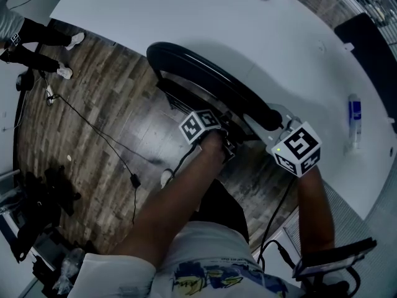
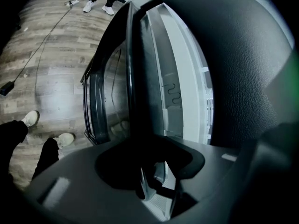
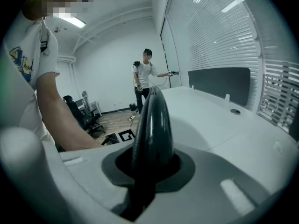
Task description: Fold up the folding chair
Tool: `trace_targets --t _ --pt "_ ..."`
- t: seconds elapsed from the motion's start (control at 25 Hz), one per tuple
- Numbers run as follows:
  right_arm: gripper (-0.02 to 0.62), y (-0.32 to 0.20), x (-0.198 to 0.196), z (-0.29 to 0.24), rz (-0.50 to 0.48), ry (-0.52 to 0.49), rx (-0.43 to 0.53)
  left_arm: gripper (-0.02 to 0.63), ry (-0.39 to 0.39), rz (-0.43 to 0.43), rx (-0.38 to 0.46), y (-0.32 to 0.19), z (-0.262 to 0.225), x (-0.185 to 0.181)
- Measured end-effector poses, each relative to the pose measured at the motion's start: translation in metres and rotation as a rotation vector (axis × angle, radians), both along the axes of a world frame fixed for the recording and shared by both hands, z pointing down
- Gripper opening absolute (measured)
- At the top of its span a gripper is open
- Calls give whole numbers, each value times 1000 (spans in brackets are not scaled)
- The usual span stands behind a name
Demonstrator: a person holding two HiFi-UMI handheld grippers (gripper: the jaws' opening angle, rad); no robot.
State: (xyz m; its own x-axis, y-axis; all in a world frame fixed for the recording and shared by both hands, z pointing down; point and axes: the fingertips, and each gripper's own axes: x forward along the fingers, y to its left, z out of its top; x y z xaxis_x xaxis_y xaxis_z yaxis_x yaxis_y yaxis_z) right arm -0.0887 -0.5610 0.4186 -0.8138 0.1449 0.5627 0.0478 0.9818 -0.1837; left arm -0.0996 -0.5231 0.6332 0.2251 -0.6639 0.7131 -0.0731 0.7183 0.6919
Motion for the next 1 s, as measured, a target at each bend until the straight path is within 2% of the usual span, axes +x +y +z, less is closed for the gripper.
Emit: trace_targets --t 0.48,1.0 --pt "66 -6 0 3 5 15 11 192 5 85 53 -5 -3 1" --pt "127 -15 10 -6 70 51 63 229 -15 154 123 -4 -22 -6"
